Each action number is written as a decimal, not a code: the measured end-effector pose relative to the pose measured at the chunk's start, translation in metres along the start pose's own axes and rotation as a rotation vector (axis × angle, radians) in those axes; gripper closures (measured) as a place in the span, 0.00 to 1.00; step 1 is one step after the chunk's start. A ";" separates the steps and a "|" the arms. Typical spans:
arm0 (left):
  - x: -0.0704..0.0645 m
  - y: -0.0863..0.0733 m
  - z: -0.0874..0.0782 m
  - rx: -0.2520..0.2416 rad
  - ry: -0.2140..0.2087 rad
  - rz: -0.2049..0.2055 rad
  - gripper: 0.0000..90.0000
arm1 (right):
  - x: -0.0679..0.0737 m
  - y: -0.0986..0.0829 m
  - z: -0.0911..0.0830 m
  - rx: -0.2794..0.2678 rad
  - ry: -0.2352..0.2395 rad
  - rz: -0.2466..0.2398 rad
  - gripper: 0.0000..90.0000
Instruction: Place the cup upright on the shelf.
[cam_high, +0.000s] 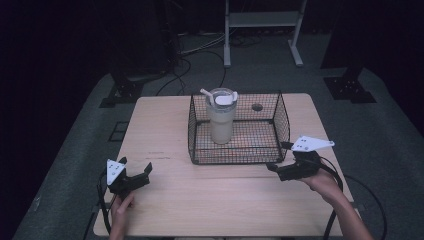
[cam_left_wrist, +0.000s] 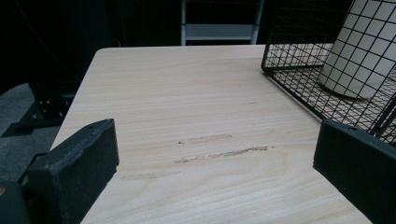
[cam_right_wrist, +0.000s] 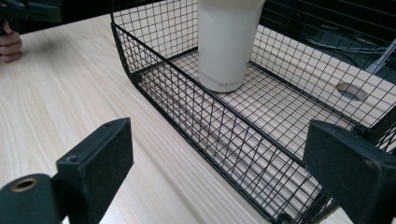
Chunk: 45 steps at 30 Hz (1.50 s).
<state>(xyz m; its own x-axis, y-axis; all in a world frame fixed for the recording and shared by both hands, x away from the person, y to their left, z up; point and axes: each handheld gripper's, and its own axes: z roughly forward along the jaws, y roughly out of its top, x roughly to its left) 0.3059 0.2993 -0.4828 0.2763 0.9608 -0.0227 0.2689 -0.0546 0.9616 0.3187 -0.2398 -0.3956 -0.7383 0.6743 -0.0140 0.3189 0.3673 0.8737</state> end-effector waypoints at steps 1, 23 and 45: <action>0.000 0.000 0.000 -0.001 0.001 0.002 0.00 | 0.000 -0.001 -0.001 0.005 -0.005 -0.005 0.09; 0.000 0.000 0.000 0.000 0.004 0.003 0.00 | 0.001 -0.036 -0.016 0.015 -0.031 0.038 0.09; 0.000 0.000 0.000 0.002 0.005 0.001 0.00 | 0.023 -0.084 -0.023 0.010 -0.045 0.081 0.09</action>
<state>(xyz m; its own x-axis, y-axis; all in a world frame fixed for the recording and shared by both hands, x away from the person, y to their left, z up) 0.3060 0.2991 -0.4827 0.2724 0.9620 -0.0204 0.2705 -0.0562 0.9611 0.2613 -0.2701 -0.4586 -0.6827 0.7299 0.0348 0.3824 0.3163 0.8681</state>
